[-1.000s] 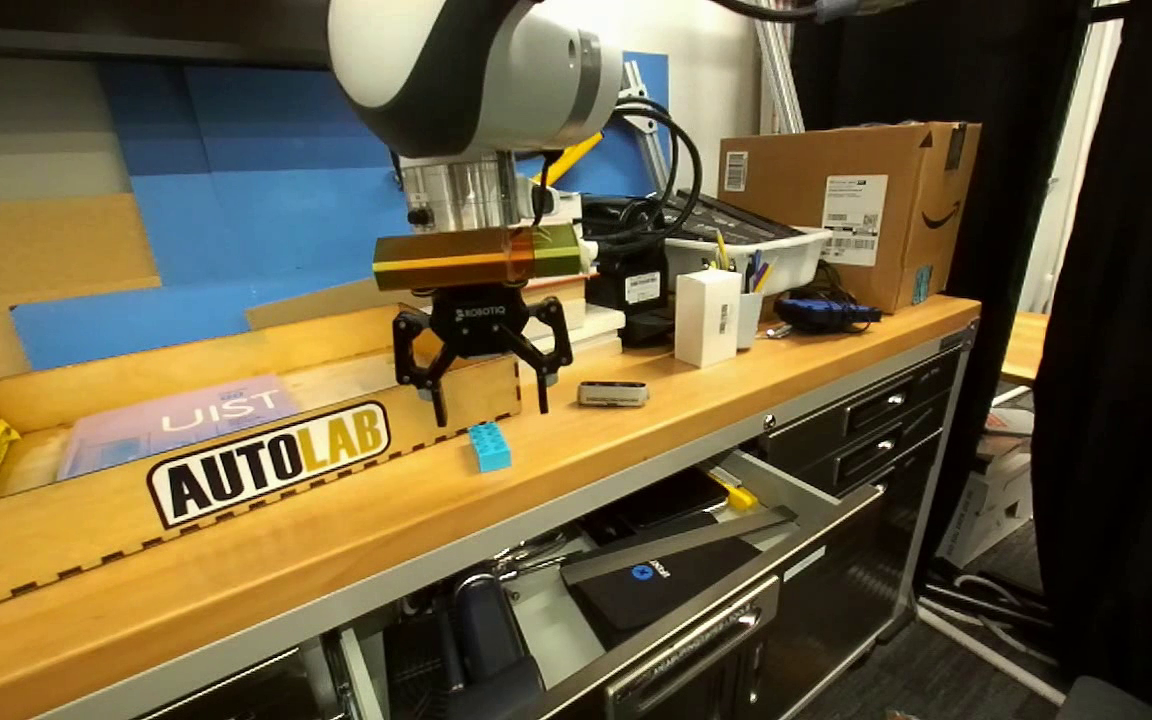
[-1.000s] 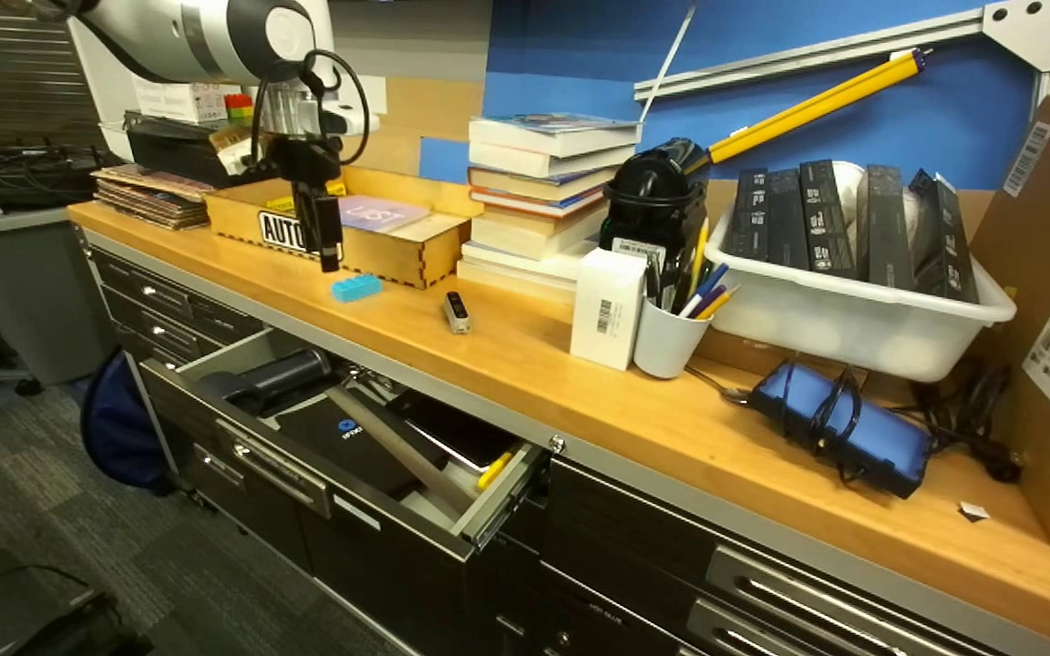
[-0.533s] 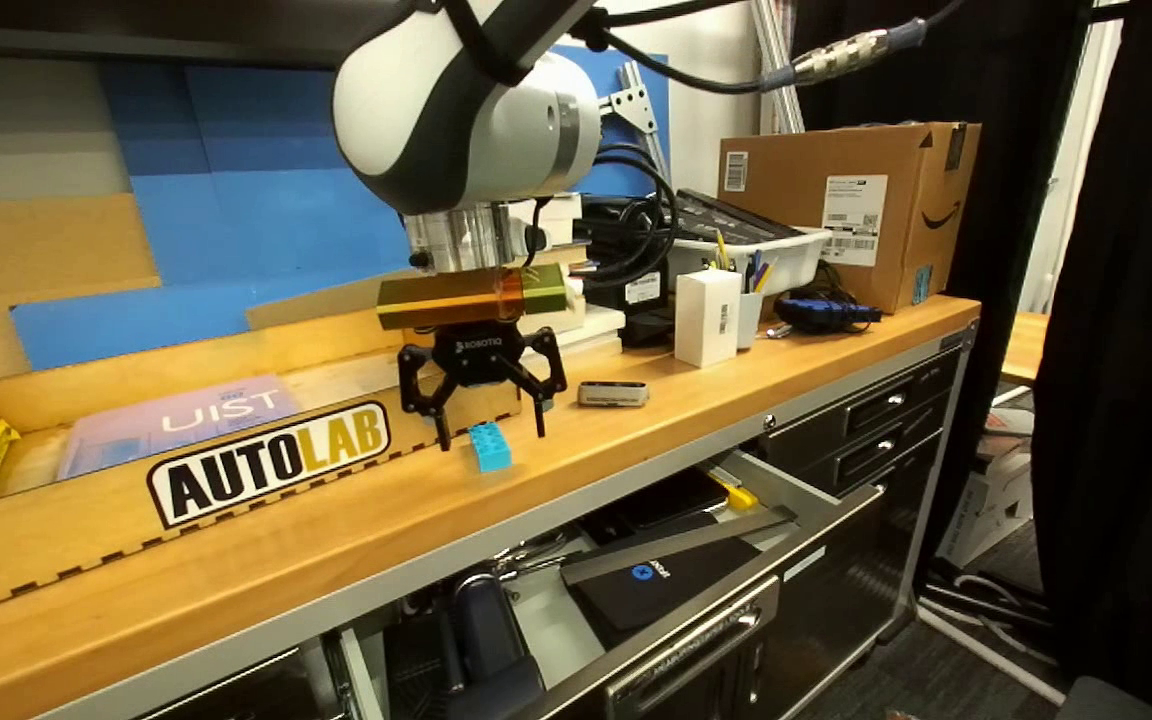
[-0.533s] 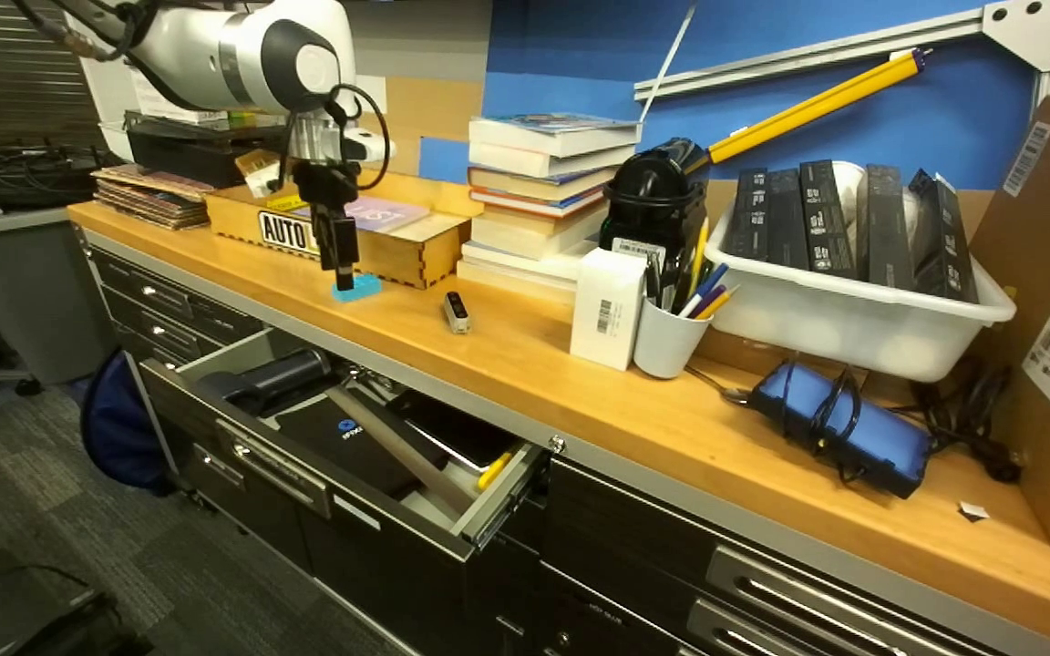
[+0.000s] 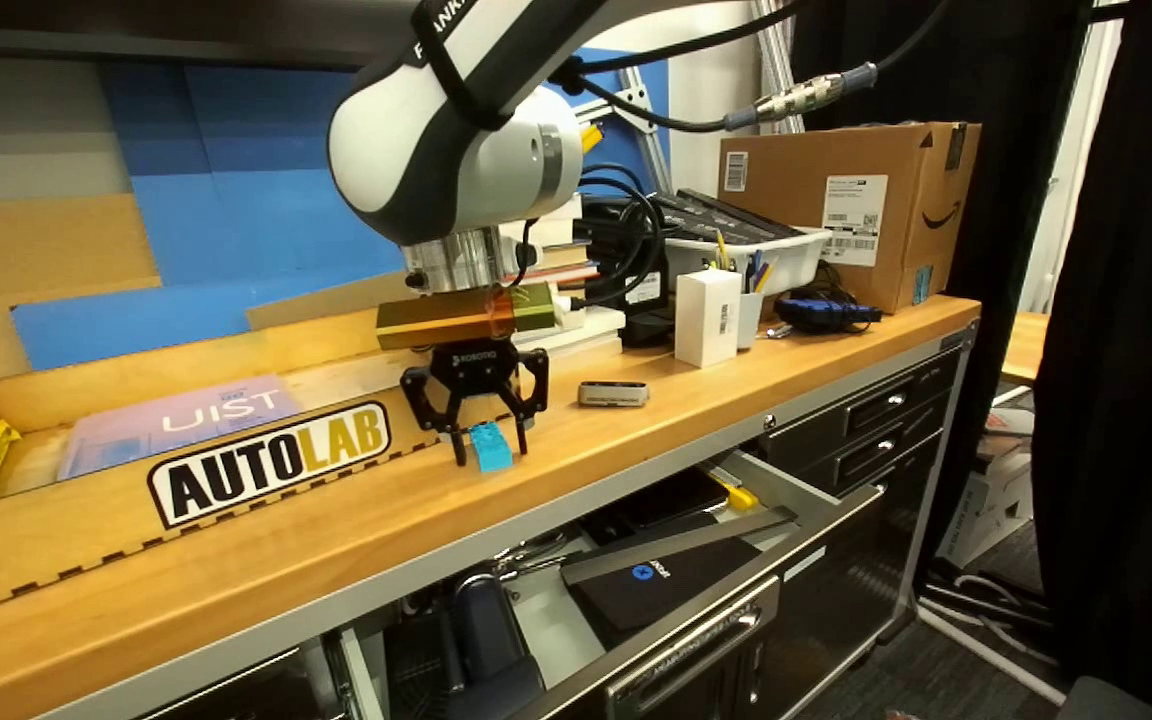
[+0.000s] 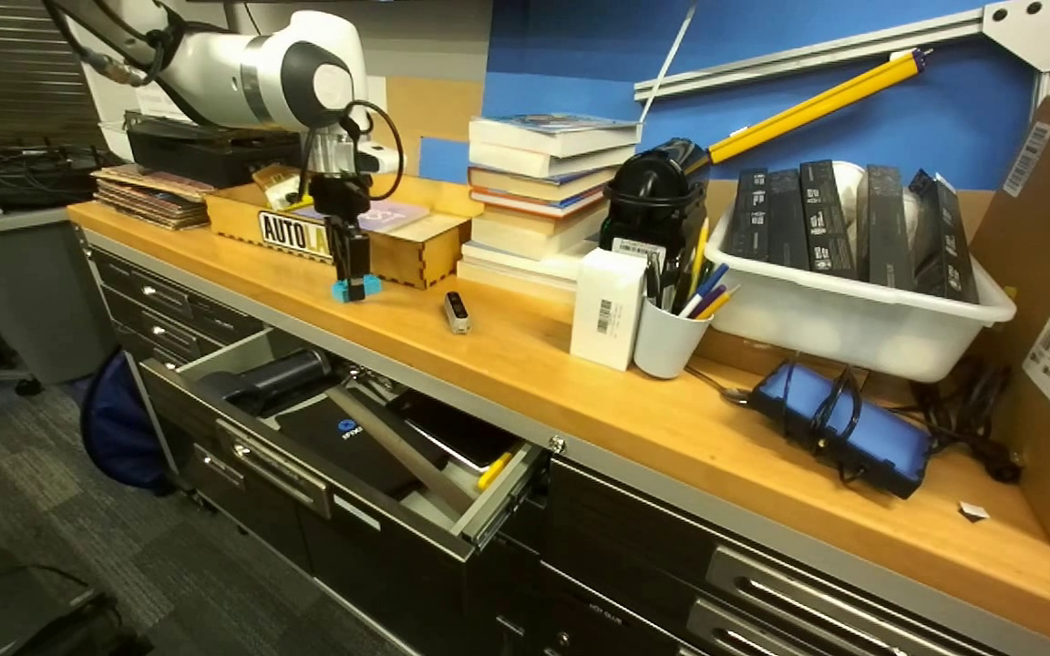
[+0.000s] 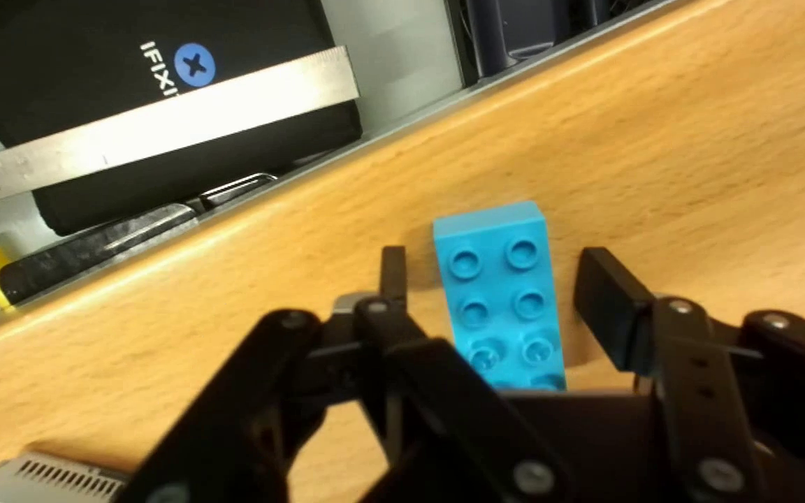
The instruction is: Pick up the blue object and put it in the open drawer and close it
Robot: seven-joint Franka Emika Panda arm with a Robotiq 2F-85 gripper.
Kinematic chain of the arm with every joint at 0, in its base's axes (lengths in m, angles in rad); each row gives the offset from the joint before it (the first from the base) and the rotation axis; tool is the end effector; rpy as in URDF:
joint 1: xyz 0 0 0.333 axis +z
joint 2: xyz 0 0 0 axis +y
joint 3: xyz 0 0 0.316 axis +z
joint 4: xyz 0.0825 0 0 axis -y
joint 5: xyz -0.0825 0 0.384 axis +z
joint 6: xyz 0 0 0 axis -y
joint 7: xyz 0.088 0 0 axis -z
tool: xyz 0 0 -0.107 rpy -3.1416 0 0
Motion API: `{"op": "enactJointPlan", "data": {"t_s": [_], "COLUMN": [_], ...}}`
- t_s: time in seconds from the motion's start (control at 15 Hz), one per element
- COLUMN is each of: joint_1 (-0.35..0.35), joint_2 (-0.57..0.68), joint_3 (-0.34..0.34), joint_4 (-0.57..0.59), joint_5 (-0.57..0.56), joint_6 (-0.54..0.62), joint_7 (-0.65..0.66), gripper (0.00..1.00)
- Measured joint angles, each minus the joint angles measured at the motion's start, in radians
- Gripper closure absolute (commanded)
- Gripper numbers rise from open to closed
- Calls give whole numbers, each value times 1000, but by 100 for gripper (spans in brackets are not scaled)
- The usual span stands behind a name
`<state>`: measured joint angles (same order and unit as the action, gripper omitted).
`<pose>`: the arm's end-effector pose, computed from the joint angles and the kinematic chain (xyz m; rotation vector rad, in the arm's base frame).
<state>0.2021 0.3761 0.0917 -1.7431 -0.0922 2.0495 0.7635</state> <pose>0.6191 0.1770 0.3549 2.9964 -0.6538 -0.0535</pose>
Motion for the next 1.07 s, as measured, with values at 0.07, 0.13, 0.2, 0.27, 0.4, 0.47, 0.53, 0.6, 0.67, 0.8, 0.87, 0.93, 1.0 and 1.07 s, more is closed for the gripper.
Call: {"op": "enactJointPlan", "data": {"t_s": [0.07,0.13,0.2,0.27,0.4,0.47,0.53,0.6,0.67,0.8,0.87,0.93,1.0,1.07], "joint_1": [2,2,2,2,-2,-5,-10,-15,-21,-34,-39,-43,-48,-55], "joint_2": [-2,-5,-9,-14,-23,-32,-48,-74,-108,-191,-233,-272,-305,-329], "joint_3": [-4,-7,-10,-13,-14,-14,-14,-14,-14,-14,-14,-15,-16,-17], "joint_4": [2,2,2,0,-11,-25,-49,-85,-131,-243,-299,-356,-409,-456], "joint_5": [-2,-2,-2,0,23,41,59,79,96,128,140,148,150,150], "joint_6": [0,0,0,0,0,0,0,0,0,-1,0,1,9,28], "joint_7": [0,0,0,0,-1,-4,-8,-13,-19,-26,-26,-20,-3,20], "gripper": [73,82,87,82,82,82,82,82,82,82,82,82,82,82]}}
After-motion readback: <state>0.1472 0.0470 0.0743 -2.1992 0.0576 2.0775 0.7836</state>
